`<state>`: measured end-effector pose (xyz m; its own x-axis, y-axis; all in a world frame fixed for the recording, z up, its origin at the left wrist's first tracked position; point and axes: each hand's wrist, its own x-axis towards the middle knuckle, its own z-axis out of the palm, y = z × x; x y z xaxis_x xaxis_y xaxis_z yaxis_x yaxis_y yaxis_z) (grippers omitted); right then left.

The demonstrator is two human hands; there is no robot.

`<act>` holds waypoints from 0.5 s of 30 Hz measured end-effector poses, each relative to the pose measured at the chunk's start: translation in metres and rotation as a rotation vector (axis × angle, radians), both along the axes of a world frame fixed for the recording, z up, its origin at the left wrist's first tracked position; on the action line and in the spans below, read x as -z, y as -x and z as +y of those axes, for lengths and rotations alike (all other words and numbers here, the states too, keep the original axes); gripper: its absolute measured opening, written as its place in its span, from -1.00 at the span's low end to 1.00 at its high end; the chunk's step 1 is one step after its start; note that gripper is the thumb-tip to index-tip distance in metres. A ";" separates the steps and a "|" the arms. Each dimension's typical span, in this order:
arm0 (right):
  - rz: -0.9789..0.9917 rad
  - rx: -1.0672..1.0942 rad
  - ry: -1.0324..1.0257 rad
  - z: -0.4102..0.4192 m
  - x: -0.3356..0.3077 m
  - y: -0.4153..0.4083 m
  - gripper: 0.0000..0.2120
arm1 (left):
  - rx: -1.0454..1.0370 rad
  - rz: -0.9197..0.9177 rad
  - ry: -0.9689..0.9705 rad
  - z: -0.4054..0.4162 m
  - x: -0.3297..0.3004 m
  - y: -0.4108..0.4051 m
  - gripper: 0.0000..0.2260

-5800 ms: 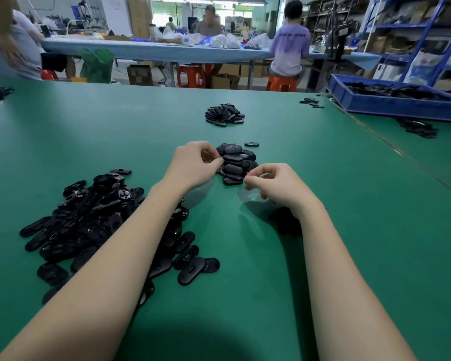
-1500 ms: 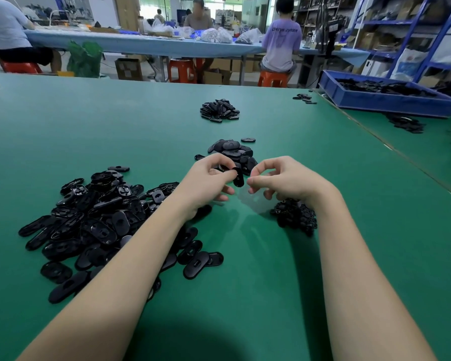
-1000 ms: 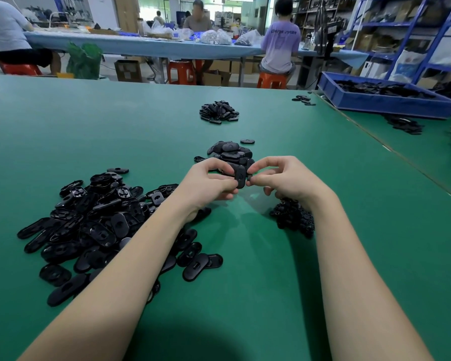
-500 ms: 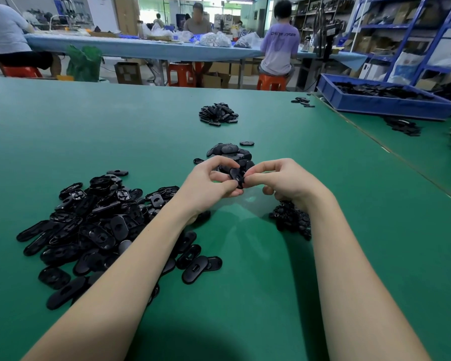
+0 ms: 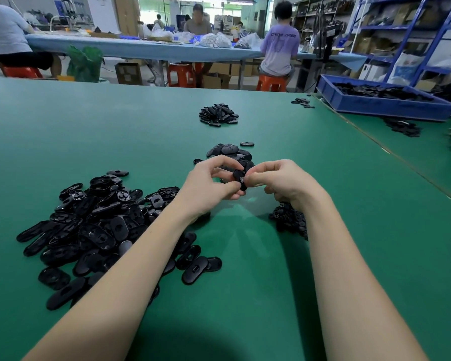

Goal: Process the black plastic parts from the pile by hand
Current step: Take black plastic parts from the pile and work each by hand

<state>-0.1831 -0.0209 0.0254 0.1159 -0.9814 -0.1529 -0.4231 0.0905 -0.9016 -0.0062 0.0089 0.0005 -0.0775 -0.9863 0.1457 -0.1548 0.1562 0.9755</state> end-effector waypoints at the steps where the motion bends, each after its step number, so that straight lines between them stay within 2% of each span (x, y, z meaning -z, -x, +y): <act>1: 0.006 -0.003 -0.002 0.000 -0.001 0.000 -0.94 | -0.001 -0.010 0.001 0.000 0.000 0.000 -0.74; 8: -0.005 0.027 -0.012 0.000 -0.001 -0.003 -0.92 | -0.043 -0.047 0.011 0.002 -0.003 0.000 -0.75; 15: -0.039 0.008 -0.019 0.003 0.006 0.001 -0.79 | -0.055 -0.014 -0.063 0.002 -0.010 -0.006 -0.79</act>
